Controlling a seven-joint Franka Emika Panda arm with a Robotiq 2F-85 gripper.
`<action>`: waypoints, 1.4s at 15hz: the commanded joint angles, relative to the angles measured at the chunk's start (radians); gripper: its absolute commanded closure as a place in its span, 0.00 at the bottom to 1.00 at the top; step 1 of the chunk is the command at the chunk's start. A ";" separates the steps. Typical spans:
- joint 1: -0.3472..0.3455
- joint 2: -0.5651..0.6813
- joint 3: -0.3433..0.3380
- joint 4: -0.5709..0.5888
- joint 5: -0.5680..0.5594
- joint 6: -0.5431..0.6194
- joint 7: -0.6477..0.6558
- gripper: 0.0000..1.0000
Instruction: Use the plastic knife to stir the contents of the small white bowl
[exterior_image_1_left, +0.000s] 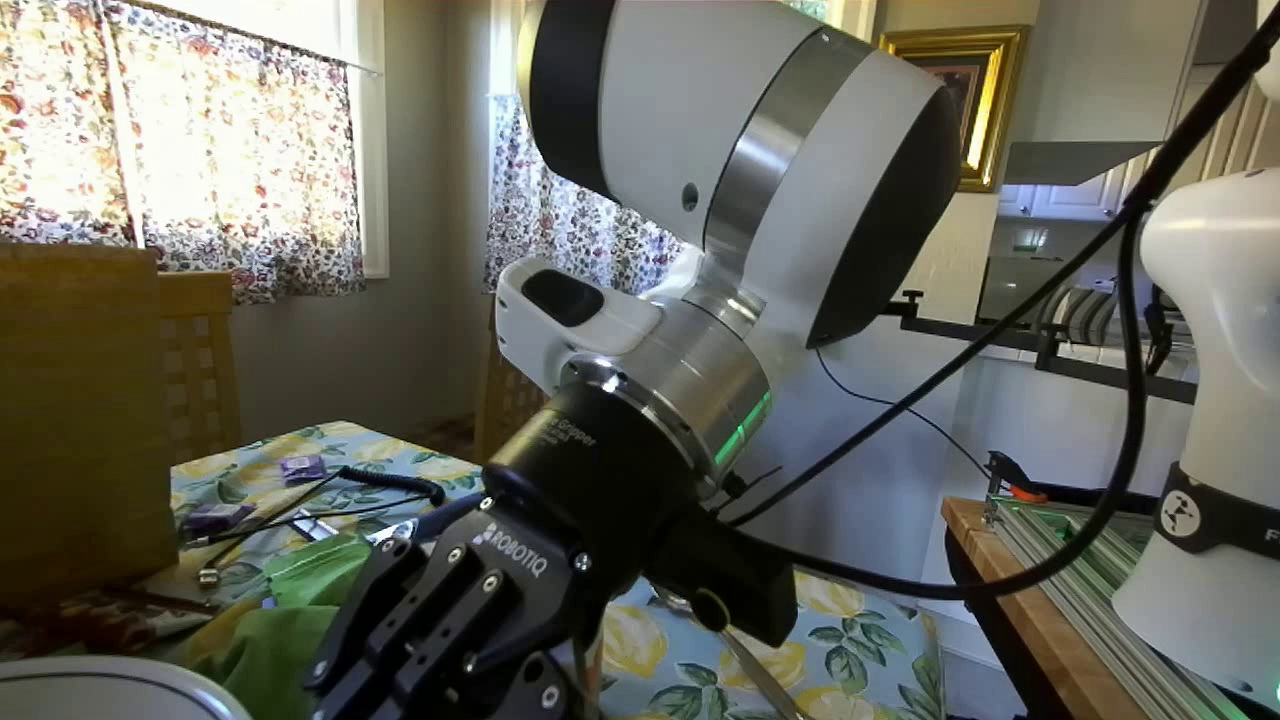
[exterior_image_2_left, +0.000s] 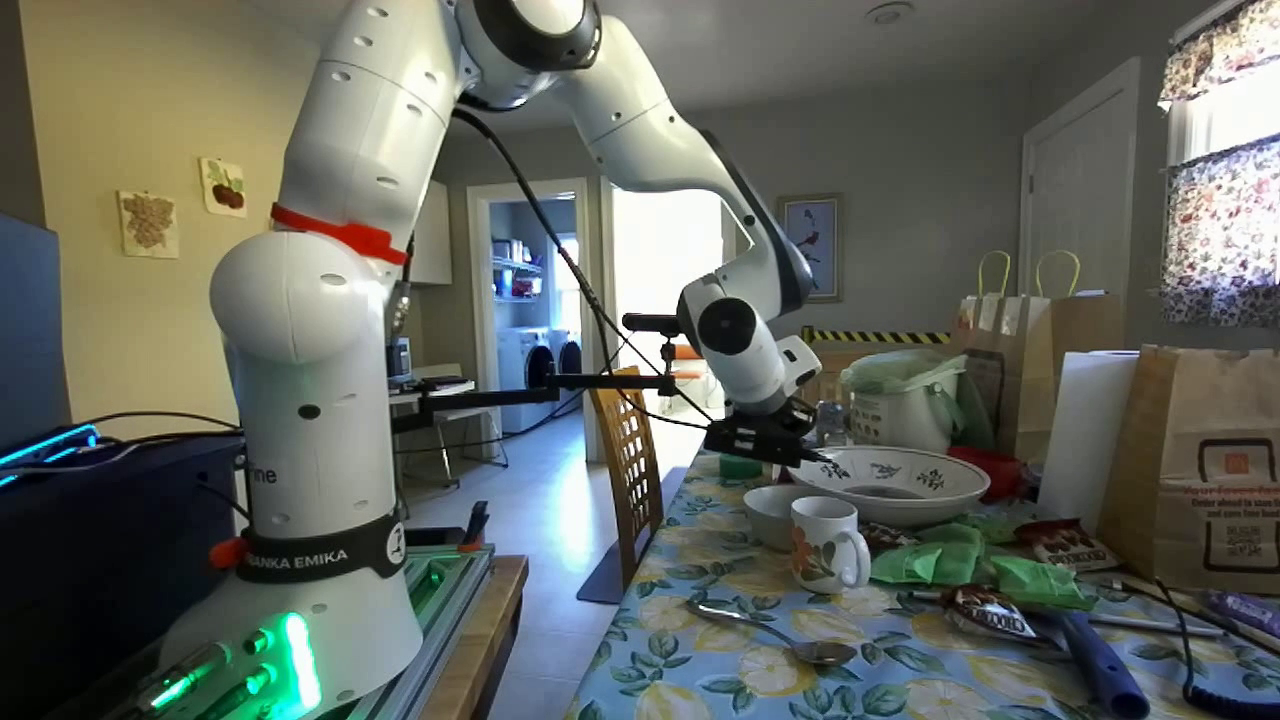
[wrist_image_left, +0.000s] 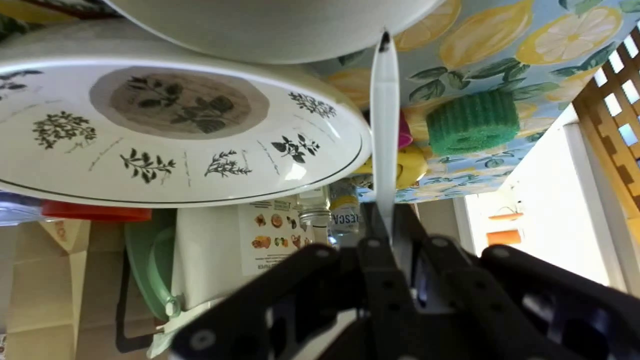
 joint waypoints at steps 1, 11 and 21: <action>-0.001 -0.005 0.001 0.002 -0.049 0.088 0.046 0.97; -0.007 0.009 0.005 0.028 -0.078 0.160 0.062 0.97; -0.014 0.060 0.022 0.049 -0.173 -0.040 0.052 0.97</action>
